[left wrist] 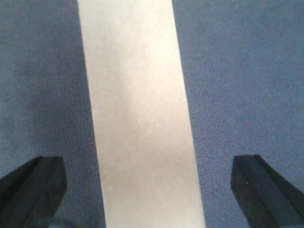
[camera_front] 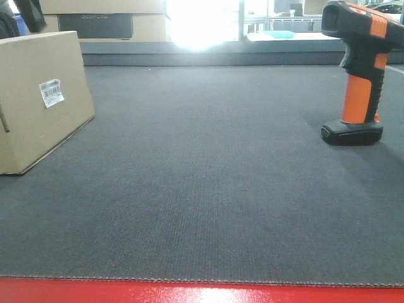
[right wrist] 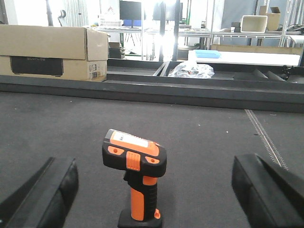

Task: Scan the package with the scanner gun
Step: 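Grasp the tan cardboard box with the left gripper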

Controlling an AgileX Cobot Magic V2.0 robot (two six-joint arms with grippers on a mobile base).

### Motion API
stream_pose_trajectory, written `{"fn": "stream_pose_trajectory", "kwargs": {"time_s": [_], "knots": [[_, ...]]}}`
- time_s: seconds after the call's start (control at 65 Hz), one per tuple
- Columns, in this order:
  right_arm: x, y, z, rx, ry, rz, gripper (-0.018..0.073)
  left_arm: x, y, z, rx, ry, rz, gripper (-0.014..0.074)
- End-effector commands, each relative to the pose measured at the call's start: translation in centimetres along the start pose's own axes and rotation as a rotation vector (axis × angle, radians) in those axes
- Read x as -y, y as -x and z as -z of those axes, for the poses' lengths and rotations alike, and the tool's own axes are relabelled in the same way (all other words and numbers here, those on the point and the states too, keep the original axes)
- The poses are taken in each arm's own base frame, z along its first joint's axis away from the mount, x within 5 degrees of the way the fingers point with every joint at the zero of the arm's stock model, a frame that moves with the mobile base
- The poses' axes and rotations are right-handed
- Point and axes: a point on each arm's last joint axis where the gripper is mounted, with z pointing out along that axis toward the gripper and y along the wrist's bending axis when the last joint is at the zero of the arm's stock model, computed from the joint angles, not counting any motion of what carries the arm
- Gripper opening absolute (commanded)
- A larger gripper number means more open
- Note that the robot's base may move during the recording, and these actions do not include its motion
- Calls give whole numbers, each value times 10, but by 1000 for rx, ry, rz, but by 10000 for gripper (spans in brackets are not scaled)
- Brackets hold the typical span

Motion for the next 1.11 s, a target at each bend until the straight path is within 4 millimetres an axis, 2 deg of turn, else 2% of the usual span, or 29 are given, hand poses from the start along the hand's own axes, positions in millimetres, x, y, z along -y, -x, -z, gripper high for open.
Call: {"fn": "stream_pose_trajectory", "kwargs": {"time_s": [0.0,0.308,0.431,0.507,0.677,0.723,0.907,1.092], "knots": [[0,3,0,18,-1,1,561,-1,2,-6,-6,-6,-1,608],[0,3,0,18,1,1,561,-3,3,-37,-74,-14,0,607],[0,3,0,17,2,1,561,-3,3,-38,-76,-14,0,547],[0,3,0,12,2,1,561,-3,3,-38,-76,-14,0,430],[0,2,0,1,3,1,561,-3,3,-38,-76,-14,0,-17],[0,2,0,-1,3,1,561,-3,3,-38,-76,-14,-2,-110],[-1,1,0,-9,11,1,561,-2,4,-33,-65,-23,3,-111],[-3,-1,0,-33,37,2,561,15,5,1,34,-181,60,-111]]}}
